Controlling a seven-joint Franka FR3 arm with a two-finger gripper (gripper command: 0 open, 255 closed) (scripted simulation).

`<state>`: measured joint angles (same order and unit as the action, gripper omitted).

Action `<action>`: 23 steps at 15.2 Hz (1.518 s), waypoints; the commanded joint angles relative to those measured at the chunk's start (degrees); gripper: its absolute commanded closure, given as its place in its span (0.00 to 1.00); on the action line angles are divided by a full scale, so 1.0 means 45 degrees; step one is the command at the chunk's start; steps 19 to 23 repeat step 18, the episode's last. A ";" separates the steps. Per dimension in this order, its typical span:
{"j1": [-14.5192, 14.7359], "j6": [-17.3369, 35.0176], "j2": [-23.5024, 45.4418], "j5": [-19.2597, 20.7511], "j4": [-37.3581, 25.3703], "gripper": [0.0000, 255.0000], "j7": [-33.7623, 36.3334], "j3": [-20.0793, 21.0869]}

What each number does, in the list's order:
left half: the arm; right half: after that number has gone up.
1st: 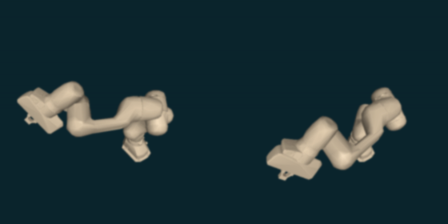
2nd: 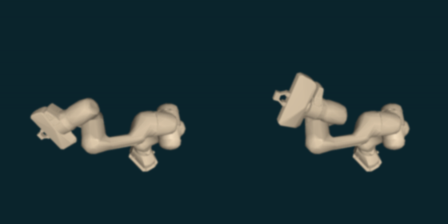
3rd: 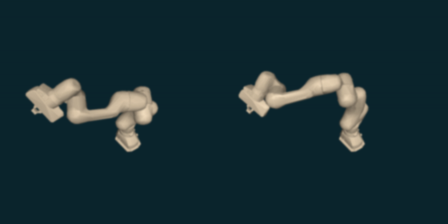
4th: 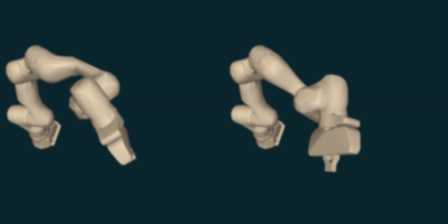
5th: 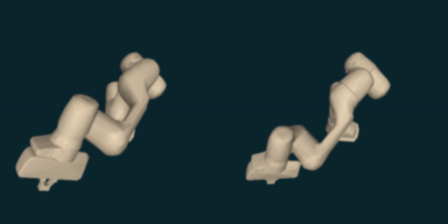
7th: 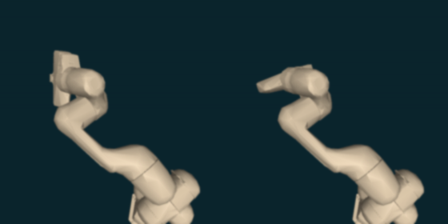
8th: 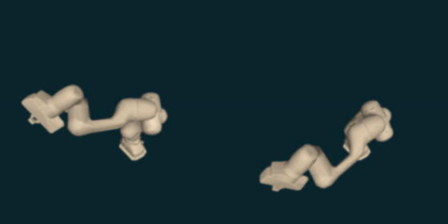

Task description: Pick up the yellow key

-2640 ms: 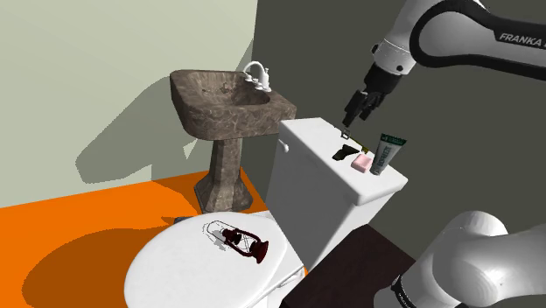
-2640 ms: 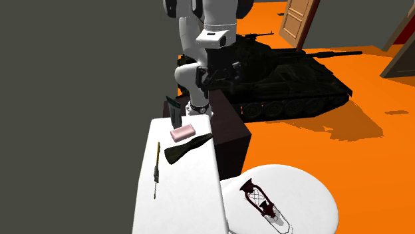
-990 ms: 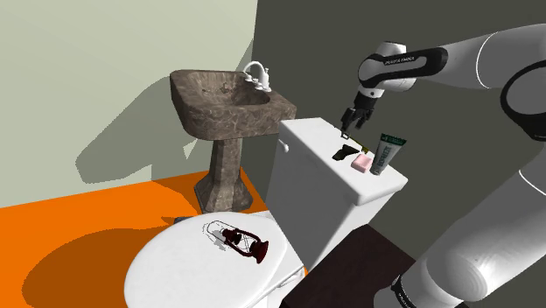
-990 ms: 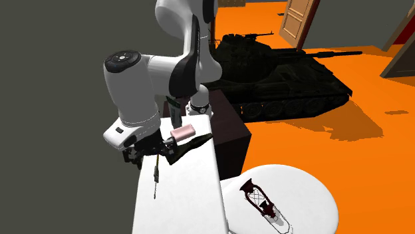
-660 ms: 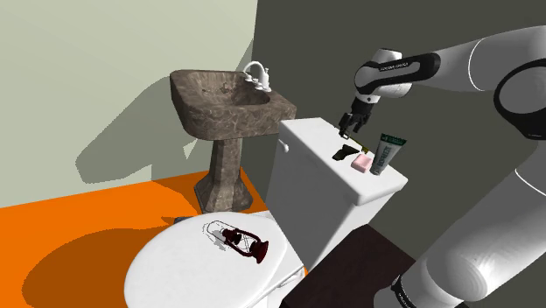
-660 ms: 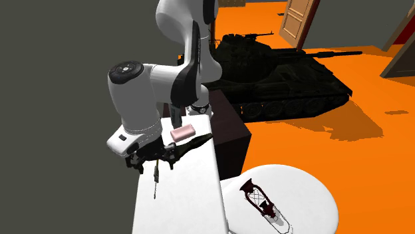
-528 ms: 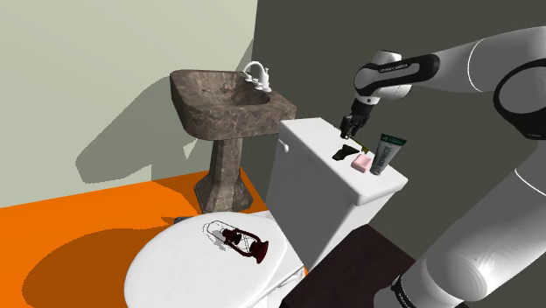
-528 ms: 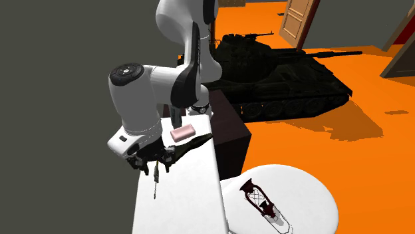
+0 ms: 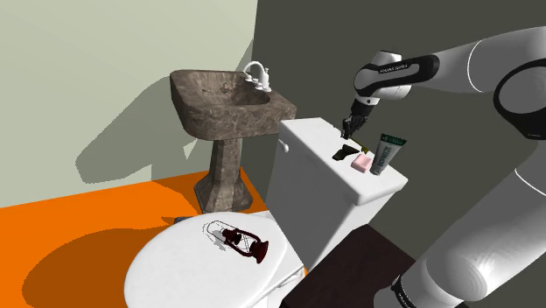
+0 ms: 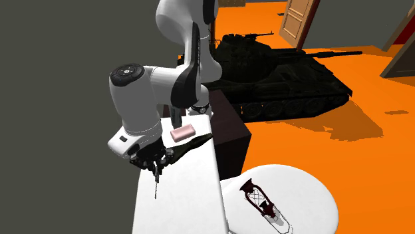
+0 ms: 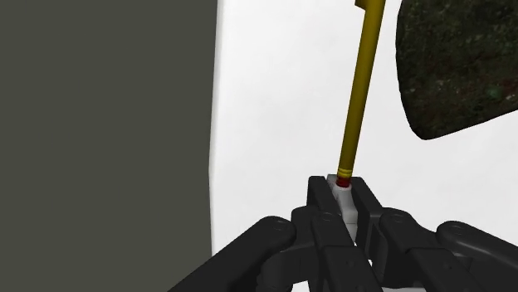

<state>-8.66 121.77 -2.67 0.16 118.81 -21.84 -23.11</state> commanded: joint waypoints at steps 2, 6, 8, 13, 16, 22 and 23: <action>-0.0032 -0.0260 0.0002 0.0008 -0.0148 1.00 0.0069 -0.0024; -0.0026 -0.0931 -0.0184 0.0090 -0.0648 1.00 0.0136 0.0004; -0.0023 -0.1267 -0.0260 0.0123 -0.0914 1.00 0.0164 0.0017; -0.0021 -0.2110 -0.0399 0.0178 -0.1628 1.00 0.0213 0.0054; -0.0018 -0.2619 -0.0447 0.0195 -0.2092 1.00 0.0231 0.0071; -0.0022 -0.2644 -0.0449 0.0195 -0.2115 1.00 0.0231 0.0076; -0.0022 -0.2644 -0.0449 0.0195 -0.2115 1.00 0.0231 0.0076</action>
